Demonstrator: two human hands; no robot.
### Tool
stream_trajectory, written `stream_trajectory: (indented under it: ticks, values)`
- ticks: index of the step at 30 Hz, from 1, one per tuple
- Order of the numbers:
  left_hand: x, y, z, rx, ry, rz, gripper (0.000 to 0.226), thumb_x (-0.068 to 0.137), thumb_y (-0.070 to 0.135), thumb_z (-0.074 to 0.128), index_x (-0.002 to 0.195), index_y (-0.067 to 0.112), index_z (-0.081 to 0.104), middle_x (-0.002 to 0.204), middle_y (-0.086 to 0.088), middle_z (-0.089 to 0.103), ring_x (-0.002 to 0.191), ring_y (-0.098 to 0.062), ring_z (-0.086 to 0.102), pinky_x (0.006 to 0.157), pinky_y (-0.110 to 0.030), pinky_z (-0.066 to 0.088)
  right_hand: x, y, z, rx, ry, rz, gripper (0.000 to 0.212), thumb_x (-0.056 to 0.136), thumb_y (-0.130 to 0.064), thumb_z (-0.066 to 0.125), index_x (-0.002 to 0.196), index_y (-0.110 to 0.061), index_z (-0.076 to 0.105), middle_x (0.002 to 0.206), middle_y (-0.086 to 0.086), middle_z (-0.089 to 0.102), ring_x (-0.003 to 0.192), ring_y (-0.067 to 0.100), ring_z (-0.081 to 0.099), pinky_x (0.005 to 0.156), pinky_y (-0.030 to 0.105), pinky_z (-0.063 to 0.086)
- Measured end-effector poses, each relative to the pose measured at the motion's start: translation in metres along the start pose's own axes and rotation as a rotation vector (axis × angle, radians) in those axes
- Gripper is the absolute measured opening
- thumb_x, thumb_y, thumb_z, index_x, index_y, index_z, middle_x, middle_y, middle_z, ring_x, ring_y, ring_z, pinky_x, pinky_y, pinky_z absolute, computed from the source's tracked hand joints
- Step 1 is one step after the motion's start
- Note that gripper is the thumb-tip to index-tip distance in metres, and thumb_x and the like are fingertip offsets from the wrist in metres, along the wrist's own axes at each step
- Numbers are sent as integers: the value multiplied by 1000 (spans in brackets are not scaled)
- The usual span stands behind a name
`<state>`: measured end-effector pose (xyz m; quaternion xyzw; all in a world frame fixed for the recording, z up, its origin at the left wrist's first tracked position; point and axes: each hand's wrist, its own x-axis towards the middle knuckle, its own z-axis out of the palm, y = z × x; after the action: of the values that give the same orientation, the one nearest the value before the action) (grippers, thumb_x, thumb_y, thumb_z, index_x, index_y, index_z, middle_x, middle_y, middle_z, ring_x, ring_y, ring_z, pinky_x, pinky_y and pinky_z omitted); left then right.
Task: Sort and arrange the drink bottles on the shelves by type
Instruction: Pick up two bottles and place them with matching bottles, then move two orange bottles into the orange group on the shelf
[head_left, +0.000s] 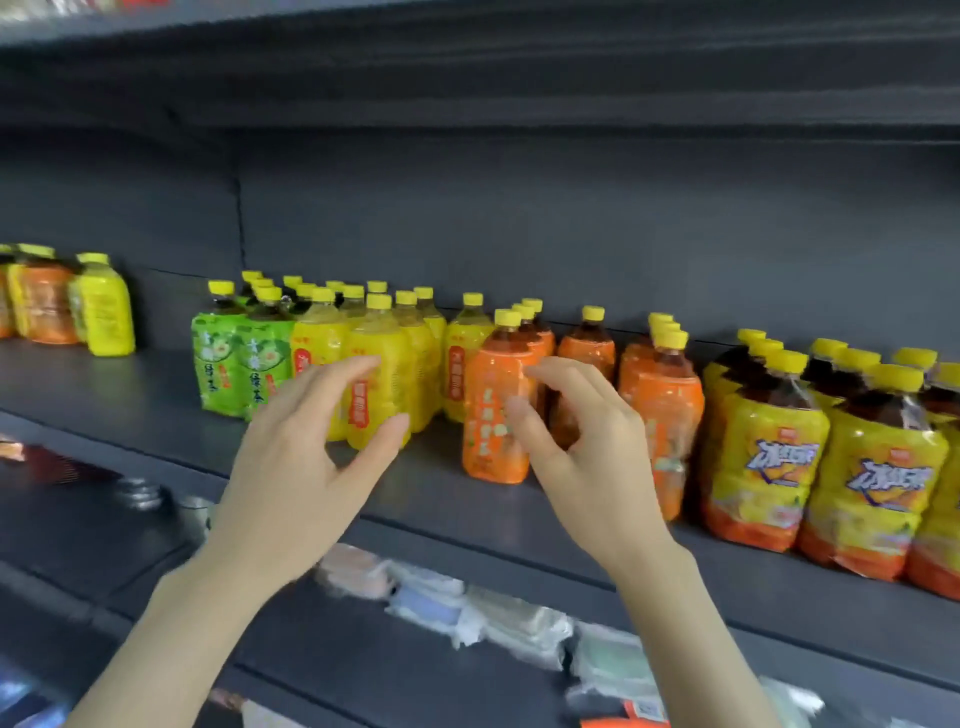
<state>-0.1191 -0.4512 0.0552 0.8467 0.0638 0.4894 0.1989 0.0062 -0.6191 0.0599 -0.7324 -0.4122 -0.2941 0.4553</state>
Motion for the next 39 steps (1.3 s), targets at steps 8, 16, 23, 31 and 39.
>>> stream_trajectory:
  ticks: [8,16,23,31,39]
  values:
    - [-33,-172,-143,-19,21,-249,48,75,48,56,121,37,51,117,29,53,108,25,40,84,-15,38,-8,-113,203,306,-76,81,32,88,-38,56,110,-18,66,108,-14,62,106,-1,55,88,13,42]
    - [9,-304,-213,-58,119,-311,46,75,49,54,118,34,55,107,31,59,104,18,48,76,-9,38,47,-180,358,470,-139,122,30,89,-41,58,111,-22,66,108,-12,67,105,0,59,89,18,47]
    - [60,-438,-241,-13,141,-304,44,76,50,54,115,32,56,104,23,64,103,11,55,82,-1,36,104,-211,503,554,-184,150,22,92,-30,60,112,-24,66,107,-12,67,103,0,59,90,24,48]
    - [124,-596,-298,69,188,-355,38,77,49,54,112,34,57,98,24,65,99,12,56,82,-3,36,186,-264,676,605,-261,135,25,93,-29,59,115,-21,66,112,-11,67,103,-1,60,90,13,45]
    - [146,-774,-351,57,192,-405,23,87,27,61,110,28,61,93,20,67,92,11,57,68,0,37,221,-323,846,534,-278,94,23,92,-28,62,111,-19,68,105,-11,68,98,0,61,83,6,44]
